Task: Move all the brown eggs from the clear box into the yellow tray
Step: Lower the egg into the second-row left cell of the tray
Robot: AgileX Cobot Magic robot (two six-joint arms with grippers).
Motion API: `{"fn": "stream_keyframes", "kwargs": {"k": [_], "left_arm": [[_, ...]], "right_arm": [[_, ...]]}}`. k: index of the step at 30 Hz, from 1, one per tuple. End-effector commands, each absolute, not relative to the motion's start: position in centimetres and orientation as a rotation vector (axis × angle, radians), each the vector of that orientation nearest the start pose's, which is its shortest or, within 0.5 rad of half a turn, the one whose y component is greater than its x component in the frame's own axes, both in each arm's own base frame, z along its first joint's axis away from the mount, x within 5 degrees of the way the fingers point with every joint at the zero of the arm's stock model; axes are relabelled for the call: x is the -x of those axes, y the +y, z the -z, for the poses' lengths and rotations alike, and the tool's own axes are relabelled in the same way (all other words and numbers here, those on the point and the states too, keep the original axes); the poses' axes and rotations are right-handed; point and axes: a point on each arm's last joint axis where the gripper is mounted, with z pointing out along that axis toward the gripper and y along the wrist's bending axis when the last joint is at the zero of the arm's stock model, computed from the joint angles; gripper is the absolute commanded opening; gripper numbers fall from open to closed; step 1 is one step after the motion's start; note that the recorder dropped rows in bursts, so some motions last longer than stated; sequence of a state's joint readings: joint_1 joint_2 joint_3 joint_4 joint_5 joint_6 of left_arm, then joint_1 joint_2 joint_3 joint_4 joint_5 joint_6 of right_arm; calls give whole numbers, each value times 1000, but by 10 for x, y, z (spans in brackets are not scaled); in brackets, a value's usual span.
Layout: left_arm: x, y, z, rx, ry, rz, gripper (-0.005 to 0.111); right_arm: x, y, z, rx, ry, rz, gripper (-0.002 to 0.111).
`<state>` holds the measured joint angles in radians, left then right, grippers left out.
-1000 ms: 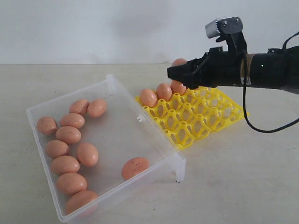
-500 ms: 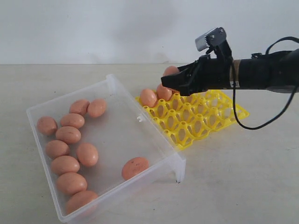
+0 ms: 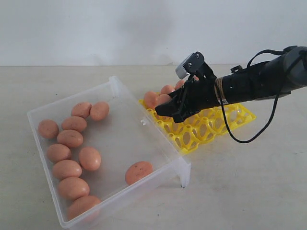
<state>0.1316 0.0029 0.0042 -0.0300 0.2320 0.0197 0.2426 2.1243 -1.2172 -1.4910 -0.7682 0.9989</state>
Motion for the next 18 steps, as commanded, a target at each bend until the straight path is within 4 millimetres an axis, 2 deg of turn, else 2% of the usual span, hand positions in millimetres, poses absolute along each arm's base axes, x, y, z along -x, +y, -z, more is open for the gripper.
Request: {"fn": "stream_keyframes", "kwargs": {"k": [1,18], "left_arm": [[-55,6,-192,116,1712,-78,-4],[-55,6,-192,116,1712,-78,-4]], "right_arm": [[-392,162,-133,1081,1854,-750,0],[-399,164,-136,1101,1811,-652,0]]}}
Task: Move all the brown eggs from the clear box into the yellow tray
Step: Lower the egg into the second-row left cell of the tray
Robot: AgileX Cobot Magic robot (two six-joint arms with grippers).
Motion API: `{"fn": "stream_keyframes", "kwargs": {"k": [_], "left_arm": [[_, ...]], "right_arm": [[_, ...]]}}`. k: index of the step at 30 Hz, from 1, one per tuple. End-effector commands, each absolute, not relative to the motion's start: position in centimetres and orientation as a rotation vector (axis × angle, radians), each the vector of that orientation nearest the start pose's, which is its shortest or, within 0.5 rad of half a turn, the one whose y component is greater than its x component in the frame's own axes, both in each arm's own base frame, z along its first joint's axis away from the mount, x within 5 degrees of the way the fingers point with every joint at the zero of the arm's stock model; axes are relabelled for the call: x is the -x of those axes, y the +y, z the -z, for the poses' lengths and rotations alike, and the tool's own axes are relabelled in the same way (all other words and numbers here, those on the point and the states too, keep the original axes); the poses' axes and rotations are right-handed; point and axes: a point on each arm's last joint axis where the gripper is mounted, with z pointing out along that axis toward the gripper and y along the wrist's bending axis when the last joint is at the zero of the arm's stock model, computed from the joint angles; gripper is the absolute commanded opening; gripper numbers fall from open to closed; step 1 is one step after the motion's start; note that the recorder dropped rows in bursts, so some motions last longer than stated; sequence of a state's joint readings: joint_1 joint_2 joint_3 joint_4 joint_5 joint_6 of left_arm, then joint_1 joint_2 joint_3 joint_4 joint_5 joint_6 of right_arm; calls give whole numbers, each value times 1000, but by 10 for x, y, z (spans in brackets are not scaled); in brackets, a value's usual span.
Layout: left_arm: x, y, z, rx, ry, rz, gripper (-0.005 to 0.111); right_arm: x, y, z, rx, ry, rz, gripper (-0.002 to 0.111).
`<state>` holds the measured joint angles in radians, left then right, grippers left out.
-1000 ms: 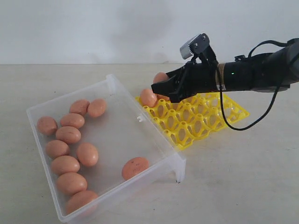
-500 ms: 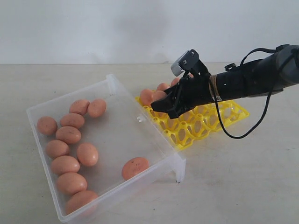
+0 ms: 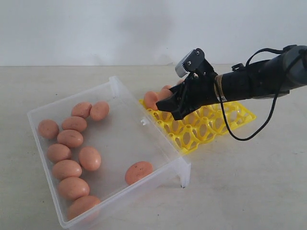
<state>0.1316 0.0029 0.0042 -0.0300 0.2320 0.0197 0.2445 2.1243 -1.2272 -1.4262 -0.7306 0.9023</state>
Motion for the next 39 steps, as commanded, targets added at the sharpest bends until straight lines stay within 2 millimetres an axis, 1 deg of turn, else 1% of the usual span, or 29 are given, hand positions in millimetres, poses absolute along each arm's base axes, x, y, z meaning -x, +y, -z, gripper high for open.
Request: {"fn": "stream_keyframes", "kwargs": {"k": [1,11,15,19,26,30,32,33,36,37,39], "left_arm": [[-55,6,-192,116,1712,-78,-4],[-55,6,-192,116,1712,-78,-4],[-55,6,-192,116,1712,-78,-4],[-55,6,-192,116,1712,-78,-4],[-55,6,-192,116,1712,-78,-4],[-55,6,-192,116,1712,-78,-4],[-55,6,-192,116,1712,-78,-4],[-55,6,-192,116,1712,-78,-4],[-55,6,-192,116,1712,-78,-4],[-55,6,-192,116,1712,-78,-4],[-55,6,-192,116,1712,-78,-4]], "right_arm": [[-400,164,-137,1109,1807,-649,0],[-399,165,-137,1116,1803,-656,0],[-396,171,-137,1131,1797,-666,0],[-394,175,-132,1187,1782,-655,0],[-393,176,-119,1192,1806,-684,0],[-394,176,-118,1172,1811,-682,0],[-395,176,-119,1156,1813,-685,5],[-395,176,-119,1156,1813,-685,9],[-395,176,-119,1157,1812,-687,30],[-395,176,-119,1157,1812,-687,39],[-395,176,-122,1157,1804,-686,50]]}}
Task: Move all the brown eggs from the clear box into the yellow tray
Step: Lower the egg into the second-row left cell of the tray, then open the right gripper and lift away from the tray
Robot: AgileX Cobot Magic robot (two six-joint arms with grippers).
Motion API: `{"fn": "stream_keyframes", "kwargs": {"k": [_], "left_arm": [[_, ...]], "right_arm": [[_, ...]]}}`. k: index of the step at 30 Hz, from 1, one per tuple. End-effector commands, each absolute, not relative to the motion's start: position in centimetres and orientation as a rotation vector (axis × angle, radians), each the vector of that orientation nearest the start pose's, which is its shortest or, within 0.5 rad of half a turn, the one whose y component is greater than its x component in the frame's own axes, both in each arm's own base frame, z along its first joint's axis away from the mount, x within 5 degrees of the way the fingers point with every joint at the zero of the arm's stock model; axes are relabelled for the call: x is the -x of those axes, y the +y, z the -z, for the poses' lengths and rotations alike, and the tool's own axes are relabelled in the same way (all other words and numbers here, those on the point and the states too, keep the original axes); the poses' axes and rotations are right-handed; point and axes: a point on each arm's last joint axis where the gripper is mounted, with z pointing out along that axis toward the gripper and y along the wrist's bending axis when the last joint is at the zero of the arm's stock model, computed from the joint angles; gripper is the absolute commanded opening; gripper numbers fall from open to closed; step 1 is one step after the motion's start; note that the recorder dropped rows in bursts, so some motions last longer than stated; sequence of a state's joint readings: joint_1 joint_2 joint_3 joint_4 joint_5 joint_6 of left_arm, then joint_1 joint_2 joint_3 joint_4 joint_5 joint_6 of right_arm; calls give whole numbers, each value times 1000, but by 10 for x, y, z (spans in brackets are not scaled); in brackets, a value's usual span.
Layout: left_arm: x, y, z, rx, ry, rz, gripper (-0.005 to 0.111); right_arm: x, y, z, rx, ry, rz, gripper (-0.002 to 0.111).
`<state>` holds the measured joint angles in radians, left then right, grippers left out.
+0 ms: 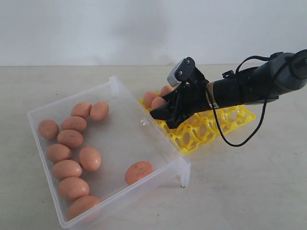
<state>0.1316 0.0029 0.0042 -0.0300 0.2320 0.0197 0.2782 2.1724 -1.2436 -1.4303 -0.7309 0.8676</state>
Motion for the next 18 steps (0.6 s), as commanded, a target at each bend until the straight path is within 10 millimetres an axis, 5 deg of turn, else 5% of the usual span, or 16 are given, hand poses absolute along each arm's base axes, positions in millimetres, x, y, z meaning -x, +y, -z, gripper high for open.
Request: {"fn": "stream_keyframes", "kwargs": {"k": [1,15,18], "left_arm": [[-55,6,-192,116,1712,-78,-4],[-55,6,-192,116,1712,-78,-4],[-55,6,-192,116,1712,-78,-4]], "right_arm": [[-394,176,-124,1157,1799,-686,54],[-396,175,-139,1123,1778,-666,56],[-396,175,-139,1128,1773,-662,68]]}}
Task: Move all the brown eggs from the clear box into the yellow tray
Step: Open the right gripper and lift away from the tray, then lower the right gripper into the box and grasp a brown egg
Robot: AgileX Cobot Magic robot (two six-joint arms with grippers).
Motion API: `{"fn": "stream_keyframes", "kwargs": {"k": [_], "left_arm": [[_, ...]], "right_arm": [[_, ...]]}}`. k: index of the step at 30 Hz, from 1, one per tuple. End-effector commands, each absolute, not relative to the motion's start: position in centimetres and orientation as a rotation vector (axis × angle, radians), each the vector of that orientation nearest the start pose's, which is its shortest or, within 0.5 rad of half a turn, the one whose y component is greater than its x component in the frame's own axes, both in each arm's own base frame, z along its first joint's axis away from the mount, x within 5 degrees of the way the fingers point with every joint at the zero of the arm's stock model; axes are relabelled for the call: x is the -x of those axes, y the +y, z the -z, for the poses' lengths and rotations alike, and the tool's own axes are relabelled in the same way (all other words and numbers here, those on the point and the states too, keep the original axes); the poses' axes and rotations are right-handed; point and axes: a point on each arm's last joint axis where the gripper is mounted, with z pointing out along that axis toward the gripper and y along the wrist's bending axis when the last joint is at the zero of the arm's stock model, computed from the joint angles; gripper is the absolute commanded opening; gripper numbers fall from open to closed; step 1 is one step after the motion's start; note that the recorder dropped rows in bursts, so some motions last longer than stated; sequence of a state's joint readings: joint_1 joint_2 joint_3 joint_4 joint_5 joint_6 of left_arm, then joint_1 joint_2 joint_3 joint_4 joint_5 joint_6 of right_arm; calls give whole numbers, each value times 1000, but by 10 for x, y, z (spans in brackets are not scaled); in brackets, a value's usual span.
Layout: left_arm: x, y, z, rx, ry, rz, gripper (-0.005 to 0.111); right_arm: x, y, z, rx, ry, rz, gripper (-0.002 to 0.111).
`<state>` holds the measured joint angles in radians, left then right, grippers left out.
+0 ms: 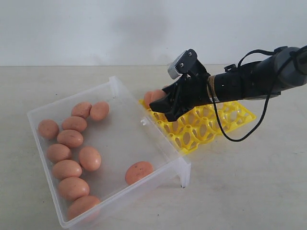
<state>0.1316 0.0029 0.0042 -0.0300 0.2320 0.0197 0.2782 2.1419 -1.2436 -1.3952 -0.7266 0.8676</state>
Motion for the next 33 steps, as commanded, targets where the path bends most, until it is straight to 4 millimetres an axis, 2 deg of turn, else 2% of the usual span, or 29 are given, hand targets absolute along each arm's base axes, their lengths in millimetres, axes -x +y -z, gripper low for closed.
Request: {"fn": "stream_keyframes", "kwargs": {"k": [1,3,13,15,20,22,25,28,30,33], "left_arm": [[-55,6,-192,116,1712,-78,-4],[-55,6,-192,116,1712,-78,-4],[-55,6,-192,116,1712,-78,-4],[-55,6,-192,116,1712,-78,-4],[-55,6,-192,116,1712,-78,-4],[-55,6,-192,116,1712,-78,-4],[-55,6,-192,116,1712,-78,-4],[-55,6,-192,116,1712,-78,-4],[-55,6,-192,116,1712,-78,-4],[-55,6,-192,116,1712,-78,-4]], "right_arm": [[-396,175,-139,1128,1773,-662,74],[-396,176,-139,1129,1772,-664,79],[-395,177,-145,1106,1755,-701,78],[-393,179,-158,1090,1714,-740,78],[-383,186,-218,945,1559,-881,78],[-374,197,-240,850,1553,-976,76],[-351,225,-261,824,1569,-1098,58],[-323,261,-264,928,1539,-1170,27],[-305,285,-259,1036,1516,-1141,2],[-289,313,-241,1146,1570,-942,0]]}}
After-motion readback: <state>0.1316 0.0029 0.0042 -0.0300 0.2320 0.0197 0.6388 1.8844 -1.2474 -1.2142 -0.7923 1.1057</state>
